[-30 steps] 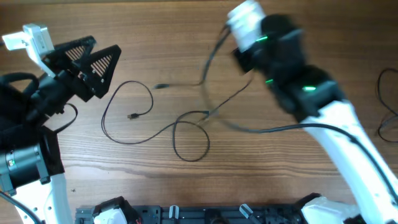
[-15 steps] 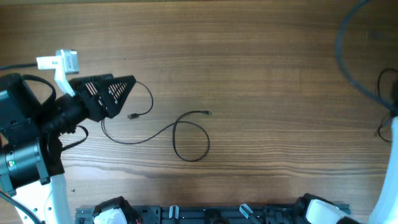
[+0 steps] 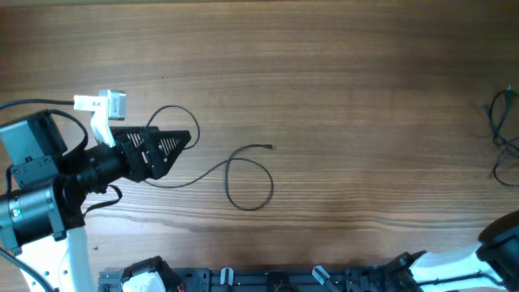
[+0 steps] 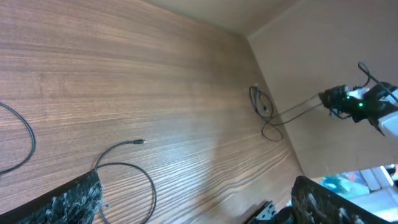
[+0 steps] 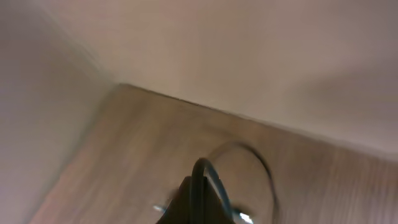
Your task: Untangle cables
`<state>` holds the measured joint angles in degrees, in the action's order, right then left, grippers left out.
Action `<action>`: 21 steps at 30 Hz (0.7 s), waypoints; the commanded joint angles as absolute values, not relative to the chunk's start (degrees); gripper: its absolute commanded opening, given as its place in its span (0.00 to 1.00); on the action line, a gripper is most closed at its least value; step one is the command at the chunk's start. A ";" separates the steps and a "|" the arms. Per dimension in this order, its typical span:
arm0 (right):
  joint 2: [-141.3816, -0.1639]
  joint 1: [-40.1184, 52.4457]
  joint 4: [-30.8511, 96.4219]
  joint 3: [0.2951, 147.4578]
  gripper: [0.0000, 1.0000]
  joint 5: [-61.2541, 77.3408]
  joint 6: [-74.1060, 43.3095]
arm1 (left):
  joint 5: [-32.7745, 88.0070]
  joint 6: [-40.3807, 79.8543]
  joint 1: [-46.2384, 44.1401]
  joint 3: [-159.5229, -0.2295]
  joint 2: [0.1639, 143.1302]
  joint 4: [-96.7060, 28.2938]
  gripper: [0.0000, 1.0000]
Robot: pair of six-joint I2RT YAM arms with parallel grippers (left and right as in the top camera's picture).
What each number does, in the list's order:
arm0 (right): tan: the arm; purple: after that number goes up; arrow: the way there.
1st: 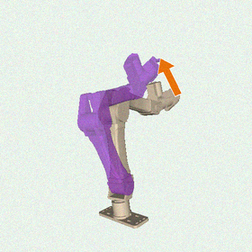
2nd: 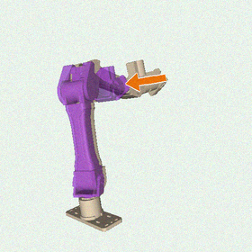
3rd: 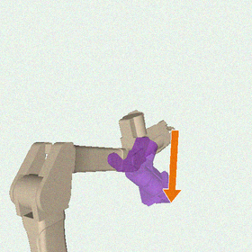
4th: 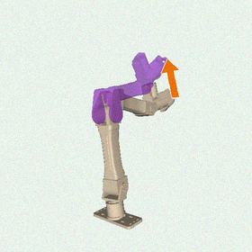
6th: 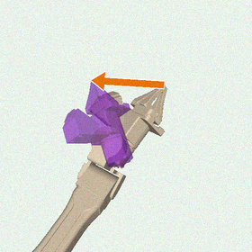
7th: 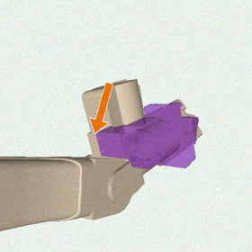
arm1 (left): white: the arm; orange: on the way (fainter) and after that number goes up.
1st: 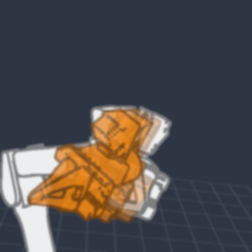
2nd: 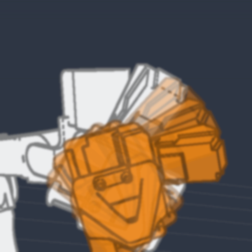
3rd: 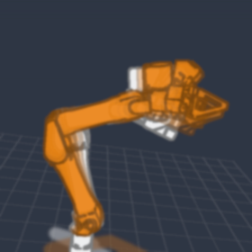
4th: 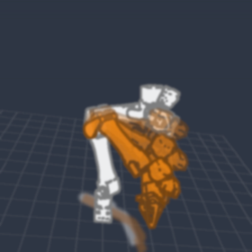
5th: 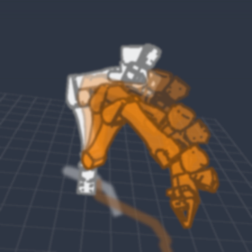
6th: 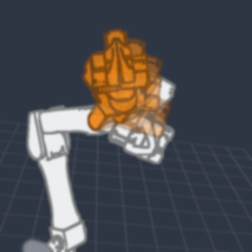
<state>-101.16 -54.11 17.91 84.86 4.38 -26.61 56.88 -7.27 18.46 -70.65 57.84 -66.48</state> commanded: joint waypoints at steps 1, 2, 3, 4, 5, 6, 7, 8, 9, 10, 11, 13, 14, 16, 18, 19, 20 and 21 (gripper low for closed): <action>-103.63 -58.70 21.45 84.99 0.04 3.86 -46.48 | 56.66 -8.82 16.80 -70.83 57.43 -66.50 1.00; -103.98 -59.59 22.04 84.99 0.10 5.52 -46.89 | 56.40 -8.82 16.40 -70.83 57.43 -66.50 1.00; -104.12 -60.60 23.31 84.99 0.40 7.86 -46.61 | 56.25 -8.82 15.88 -70.83 57.43 -66.50 1.00; -104.12 -61.14 25.04 84.99 0.87 8.67 -46.70 | 56.25 -8.82 15.42 -70.83 57.43 -66.50 1.00; -104.09 -61.36 26.96 84.99 1.00 8.67 -47.00 | 56.25 -8.82 14.94 -70.83 57.43 -66.48 1.00; -104.09 -61.36 28.77 84.99 1.00 8.40 -47.92 | 56.03 -8.82 14.61 -70.83 57.43 -66.50 1.00; -104.09 -61.36 31.55 84.99 1.00 7.42 -50.24 | 55.59 -8.82 14.26 -70.83 57.43 -66.50 1.00; -104.09 -61.36 34.04 84.99 1.00 6.11 -53.58 | 55.42 -8.80 13.93 -70.83 57.43 -66.48 1.00; -104.09 -61.36 36.97 84.99 1.00 4.58 -57.30 | 55.42 -8.82 13.72 -70.83 57.43 -66.46 1.00; -104.09 -61.36 39.88 84.99 1.00 3.60 -60.55 | 55.42 -8.80 13.63 -70.83 57.43 -66.48 1.00; -104.12 -61.36 42.76 84.99 1.00 2.85 -63.83 | 55.42 -8.82 13.65 -70.83 57.43 -66.48 1.00; -104.12 -61.36 47.05 84.99 1.00 2.63 -67.64 | 55.42 -8.82 13.65 -70.83 57.43 -66.46 1.00; -104.12 -61.36 47.90 84.99 1.00 2.66 -67.70 | 55.42 -8.82 13.65 -70.83 57.43 -66.46 1.00; -104.12 -61.36 48.75 84.99 1.00 4.25 -67.64 | 55.42 -8.82 13.65 -70.83 57.43 -66.48 1.00; -104.12 -61.34 50.94 84.99 0.99 7.31 -67.99 | 55.42 -8.84 13.65 -70.83 57.43 -66.43 1.00; -104.14 -61.23 51.72 84.99 1.00 9.80 -69.01 | 55.42 -8.84 13.65 -70.83 57.43 -66.43 1.00; -104.12 -61.21 52.88 84.99 1.00 13.63 -70.06 | 55.42 -8.84 13.65 -70.83 57.43 -66.46 1.00; -104.14 -61.21 53.74 84.99 1.00 17.58 -70.72 | 55.42 -8.84 13.65 -70.83 57.43 -66.46 1.00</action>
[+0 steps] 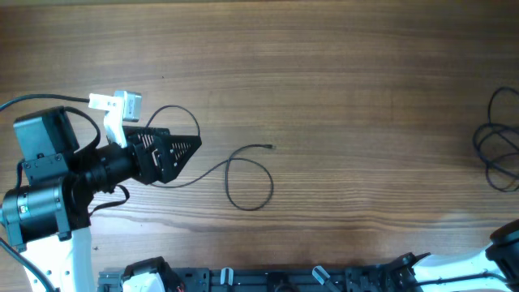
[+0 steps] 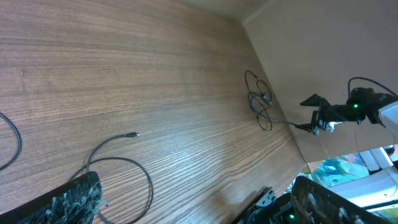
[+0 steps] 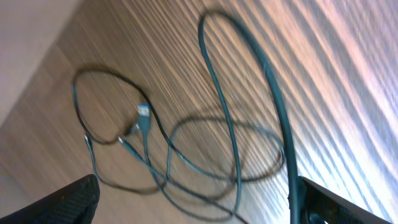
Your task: Untangle cables
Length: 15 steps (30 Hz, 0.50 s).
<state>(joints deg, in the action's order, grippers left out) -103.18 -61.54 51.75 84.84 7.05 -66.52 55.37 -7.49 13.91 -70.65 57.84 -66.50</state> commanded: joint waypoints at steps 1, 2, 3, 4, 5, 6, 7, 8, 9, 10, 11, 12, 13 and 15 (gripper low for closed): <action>-104.14 -61.21 54.89 84.99 1.00 21.26 -70.46 | 55.42 -8.84 13.65 -70.83 57.43 -66.48 0.99; -104.14 -61.21 57.54 84.99 1.00 28.18 -70.43 | 55.42 -8.84 13.65 -70.83 57.43 -66.46 0.99; -104.14 -61.19 59.22 84.99 1.00 31.33 -69.95 | 55.44 -8.84 13.65 -70.83 57.43 -66.46 0.99; -104.14 -61.08 61.47 84.99 1.00 33.98 -67.66 | 55.44 -8.84 13.65 -70.83 57.43 -66.48 0.99; -104.14 -61.01 63.09 84.99 1.00 35.20 -64.66 | 55.44 -8.84 13.65 -70.83 57.43 -66.48 0.99; -104.14 -60.86 65.21 84.99 1.00 35.03 -60.53 | 55.44 -8.84 13.65 -70.83 57.43 -66.48 0.99; -104.14 -60.60 66.96 84.99 1.00 33.50 -57.87 | 55.44 -8.84 13.65 -70.83 57.43 -66.46 0.99; -104.14 -60.20 69.58 84.99 1.00 30.26 -55.79 | 55.42 -8.88 13.65 -70.83 57.43 -66.46 0.99; -104.14 -59.59 71.90 84.99 0.87 26.44 -55.48 | 55.44 -9.45 13.65 -70.83 57.43 -66.48 0.99; -104.16 -58.94 73.63 84.97 0.69 22.87 -55.51 | 55.44 -10.17 13.65 -70.83 57.43 -66.52 0.99; -104.14 -58.37 74.61 84.90 0.48 20.36 -55.48 | 55.44 -10.15 13.65 -70.83 57.43 -66.48 0.99; -104.14 -57.74 75.29 84.82 0.28 17.93 -55.33 | 55.44 -10.15 13.65 -70.83 57.43 -66.48 0.99; -104.16 -56.90 76.44 84.77 0.17 15.62 -55.20 | 55.44 -10.33 13.65 -70.83 57.43 -66.50 0.99; -104.16 -55.09 77.52 84.77 0.04 13.23 -53.69 | 55.44 -10.33 13.65 -70.83 57.43 -66.50 0.99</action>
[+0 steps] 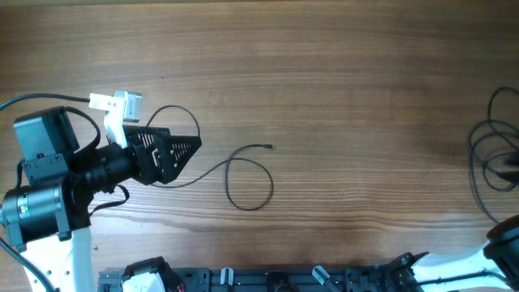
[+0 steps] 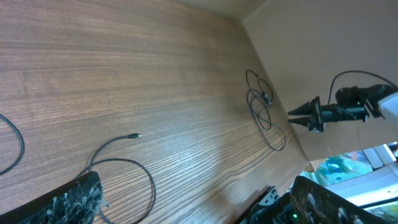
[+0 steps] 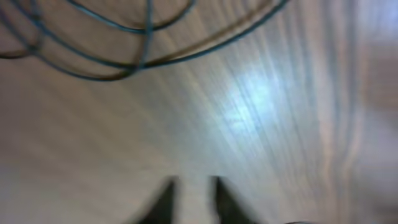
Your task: Untangle cables
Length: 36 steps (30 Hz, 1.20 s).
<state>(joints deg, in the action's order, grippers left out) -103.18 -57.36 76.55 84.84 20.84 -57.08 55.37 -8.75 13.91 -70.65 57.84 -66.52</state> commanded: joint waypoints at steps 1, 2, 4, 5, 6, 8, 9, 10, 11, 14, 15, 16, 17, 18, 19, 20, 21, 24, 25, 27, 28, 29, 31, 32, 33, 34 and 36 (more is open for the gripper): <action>-104.16 -54.15 77.65 84.75 0.04 12.38 -53.60 | 55.44 -10.33 13.65 -70.83 57.43 -66.50 0.99; -104.16 -52.77 77.73 84.64 0.04 11.16 -54.11 | 55.44 -10.33 13.65 -70.83 57.43 -66.50 0.99; -104.16 -50.26 78.08 83.79 0.04 8.56 -56.31 | 55.44 -10.33 13.65 -70.83 57.43 -66.52 0.99; -104.16 -49.43 78.37 83.13 0.04 7.18 -58.41 | 55.44 -10.33 13.65 -70.83 57.43 -66.52 0.99; -104.16 -48.58 78.32 82.19 0.04 5.69 -60.77 | 55.44 -10.31 13.63 -70.83 57.43 -66.52 0.99; -104.16 -46.61 76.97 78.81 0.04 0.78 -67.16 | 55.44 -10.33 13.63 -70.83 57.43 -66.52 0.99; -104.16 -46.02 75.26 77.32 0.04 -0.73 -68.14 | 55.44 -10.33 13.63 -70.83 57.43 -66.52 0.99; -104.16 -45.58 73.10 75.81 0.04 -1.67 -67.99 | 55.44 -10.31 13.65 -70.83 57.43 -66.52 0.99; -104.16 -45.28 70.26 73.89 0.04 -2.15 -67.53 | 55.44 -10.31 13.65 -70.83 57.43 -66.52 0.99; -104.16 -45.19 59.35 67.13 0.04 -2.57 -67.46 | 55.44 -10.33 13.65 -70.83 57.43 -66.52 0.99; -104.18 -45.19 56.05 65.14 0.04 -2.83 -67.44 | 55.44 -10.33 13.63 -70.83 57.43 -66.52 0.99; -104.16 -45.19 53.71 63.40 0.04 -3.18 -67.46 | 55.44 -10.33 13.65 -70.83 57.43 -66.50 0.99; -104.20 -45.19 51.72 61.54 0.04 -3.57 -67.70 | 55.44 -10.33 13.65 -70.83 57.43 -66.50 0.99; -104.27 -45.19 48.64 58.96 0.04 -3.49 -68.69 | 55.44 -10.31 13.65 -70.83 57.43 -66.52 0.99; -104.29 -45.19 46.98 57.56 0.04 -3.40 -69.67 | 55.44 -10.33 13.65 -70.83 57.43 -66.52 0.99; -104.31 -45.17 45.54 56.45 0.04 -3.42 -69.65 | 55.44 -10.33 13.65 -70.83 57.43 -66.52 0.99; -104.31 -45.19 43.72 55.13 0.04 -3.46 -69.63 | 55.44 -10.33 13.65 -70.83 57.43 -66.52 0.99; -104.42 -45.19 38.41 51.70 0.04 -5.04 -69.56 | 55.44 -10.33 13.65 -70.83 57.43 -66.52 0.99; -104.49 -45.19 36.12 50.59 0.04 -5.80 -69.04 | 55.44 -10.31 13.65 -70.83 57.43 -66.52 0.99; -104.51 -45.19 30.37 48.42 0.04 -7.79 -67.16 | 55.44 -10.33 13.65 -70.83 57.43 -66.54 0.99; -104.51 -45.19 26.89 47.40 0.04 -8.14 -65.60 | 55.44 -10.31 13.65 -70.83 57.43 -66.57 0.99; -104.53 -45.19 24.45 46.76 0.04 -8.12 -64.36 | 55.44 -10.33 13.65 -70.83 57.43 -66.61 0.99; -104.62 -45.19 17.63 45.23 0.04 -8.12 -62.06 | 55.44 -10.31 13.65 -70.83 57.43 -66.74 0.99; -104.66 -45.19 13.91 44.80 0.04 -8.12 -60.40 | 55.44 -10.31 13.65 -70.83 57.43 -66.76 0.99; -104.68 -45.19 12.16 44.75 0.04 -8.14 -59.77 | 55.44 -10.31 13.65 -70.83 57.43 -66.74 0.98; -104.68 -45.19 10.46 44.75 0.04 -8.12 -59.77 | 55.44 -10.31 13.65 -70.83 57.43 -66.76 0.99; -104.68 -45.19 6.31 44.75 0.04 -8.12 -59.68 | 55.44 -10.31 13.65 -70.83 57.43 -66.81 0.98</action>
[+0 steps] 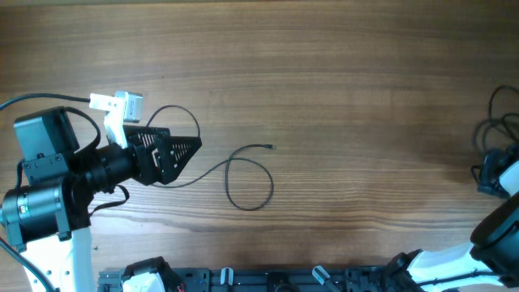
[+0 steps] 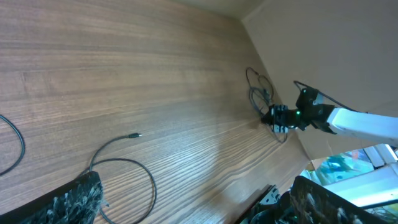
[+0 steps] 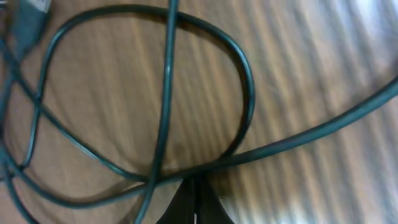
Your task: Untangle cables
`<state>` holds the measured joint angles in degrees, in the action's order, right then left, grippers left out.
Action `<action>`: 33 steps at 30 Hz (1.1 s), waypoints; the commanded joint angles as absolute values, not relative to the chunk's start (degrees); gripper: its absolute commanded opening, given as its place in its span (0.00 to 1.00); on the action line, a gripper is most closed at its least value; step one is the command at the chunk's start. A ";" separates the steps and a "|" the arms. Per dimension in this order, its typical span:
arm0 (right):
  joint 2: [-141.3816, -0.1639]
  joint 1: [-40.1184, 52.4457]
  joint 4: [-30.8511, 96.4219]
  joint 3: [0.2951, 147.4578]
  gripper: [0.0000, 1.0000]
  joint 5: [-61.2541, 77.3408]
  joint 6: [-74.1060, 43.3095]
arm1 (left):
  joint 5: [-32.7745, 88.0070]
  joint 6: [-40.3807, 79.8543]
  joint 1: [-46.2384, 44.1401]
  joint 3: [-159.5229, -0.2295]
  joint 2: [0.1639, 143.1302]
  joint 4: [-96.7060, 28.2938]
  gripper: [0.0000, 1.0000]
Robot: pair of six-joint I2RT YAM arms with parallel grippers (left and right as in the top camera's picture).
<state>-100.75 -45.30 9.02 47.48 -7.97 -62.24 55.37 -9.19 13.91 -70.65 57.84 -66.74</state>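
A thin black cable (image 1: pixel 247 182) lies mid-table, one loop with its plug tip (image 1: pixel 270 147) pointing right; it also shows as the cable (image 2: pixel 124 180) in the left wrist view. My left gripper (image 1: pixel 188 144) hovers open over its left end, fingers (image 2: pixel 81 196) wide apart and holding nothing. At the right edge lies a dark tangled cable (image 1: pixel 496 122), seen close up as crossing loops (image 3: pixel 168 93). My right gripper (image 1: pixel 485 174) is shut, its tips (image 3: pixel 196 186) touching one strand of that tangle that runs across them.
The table's right edge (image 2: pixel 292 149) meets a beige wall just beyond the tangle. A black rail with fittings (image 1: pixel 268 280) runs along the near edge. Bare wood (image 1: pixel 365 97) separates the two cables.
My right gripper, slightly apart and blurred above the tangle before, is now shut and down at the tangle's near side. The tangle's loops are drawn in tighter. The left arm has not moved.
My right gripper was first shut on the dark cable, holding it up off the table's right edge. Then it was open and the cable lay in loops on the table. Later its fingers were narrowed over the loops, and now they are shut at a strand.
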 commanded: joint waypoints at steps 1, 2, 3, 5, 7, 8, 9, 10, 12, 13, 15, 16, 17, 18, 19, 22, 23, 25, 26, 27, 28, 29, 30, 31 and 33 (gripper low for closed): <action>-104.68 -45.19 3.16 44.75 0.04 -8.14 -58.52 | 55.44 -10.31 13.65 -70.83 57.43 -66.98 0.98; -104.68 -45.19 0.05 44.75 0.04 -8.14 -56.73 | 55.44 -10.31 13.65 -70.83 57.43 -67.13 0.98; -104.71 -45.19 -3.57 44.75 0.05 -8.49 -54.57 | 55.44 -10.31 13.65 -70.83 57.43 -67.26 0.98; -104.71 -45.19 -12.80 44.75 0.04 -11.14 -48.88 | 55.44 -10.31 13.65 -70.83 57.43 -67.37 0.98; -104.71 -45.23 -18.61 44.75 0.04 -12.93 -43.27 | 55.42 -10.33 13.65 -70.83 57.43 -67.26 0.98; -104.71 -45.34 -20.45 44.75 0.05 -13.08 -40.64 | 55.42 -10.33 13.65 -70.83 57.43 -67.16 0.98; -104.71 -45.41 -22.26 44.75 0.05 -13.06 -38.79 | 55.42 -10.33 13.65 -70.83 57.43 -67.11 0.98; -104.75 -45.41 -25.12 44.75 0.04 -13.28 -37.80 | 55.37 -10.33 13.65 -70.83 57.43 -67.11 0.98; -105.30 -45.41 -30.41 44.77 0.04 -13.78 -34.50 | 53.89 -10.31 13.65 -70.83 57.45 -67.13 0.98; -105.60 -45.41 -31.44 44.80 0.04 -14.33 -33.69 | 53.04 -10.31 13.65 -70.83 57.45 -67.13 0.98; -105.93 -45.41 -31.44 44.84 0.04 -14.15 -33.52 | 52.80 -10.31 13.65 -70.83 57.45 -67.11 0.98; -105.97 -45.39 -31.46 44.84 0.05 -12.75 -33.61 | 52.80 -10.31 13.65 -70.83 57.45 -67.11 0.98; -105.97 -45.39 -31.48 44.97 0.04 -10.46 -33.85 | 52.77 -10.31 13.65 -70.83 57.45 -67.11 0.98; -105.97 -45.39 -31.48 45.15 0.04 -8.34 -35.03 | 52.77 -10.31 13.65 -70.83 57.45 -67.11 0.98; -105.97 -45.39 -31.46 45.36 0.04 -5.15 -37.26 | 52.77 -10.33 13.65 -70.83 57.45 -67.11 0.99; -105.97 -45.39 -30.70 45.65 0.04 3.22 -42.98 | 52.80 -10.33 13.65 -70.83 57.45 -67.11 0.98; -105.97 -45.39 -29.15 45.65 0.04 5.23 -45.65 | 52.77 -10.33 13.65 -70.83 57.45 -67.11 0.99; -105.97 -45.39 -22.00 45.65 0.04 6.09 -51.18 | 52.80 -10.33 13.65 -70.83 57.45 -67.11 0.99; -105.97 -45.39 -18.83 45.65 0.04 6.07 -51.86 | 52.80 -10.33 13.65 -70.83 57.45 -67.11 0.99; -105.97 -45.39 -15.79 45.65 0.04 5.82 -52.31 | 52.80 -10.35 13.65 -70.83 57.45 -67.11 0.99; -105.97 -45.39 -11.77 45.65 0.04 5.17 -53.17 | 52.77 -10.37 13.65 -70.83 57.45 -67.09 0.99; -105.97 -45.39 -8.69 45.65 0.04 4.64 -54.00 | 52.80 -10.37 13.65 -70.83 57.45 -67.07 0.99; -105.97 -45.39 -4.38 45.65 0.04 3.86 -55.13 | 52.80 -10.37 13.65 -70.83 57.45 -67.07 0.99; -105.97 -45.39 -1.56 45.63 0.07 3.95 -56.16 | 52.80 -10.37 13.65 -70.83 57.45 -67.07 0.99; -105.97 -45.39 1.26 45.63 0.68 4.01 -57.43 | 52.80 -10.37 13.65 -70.83 57.43 -67.07 0.99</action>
<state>-104.40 -45.36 -4.05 46.81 4.25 -53.17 52.95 -9.19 13.91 -70.65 57.84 -67.24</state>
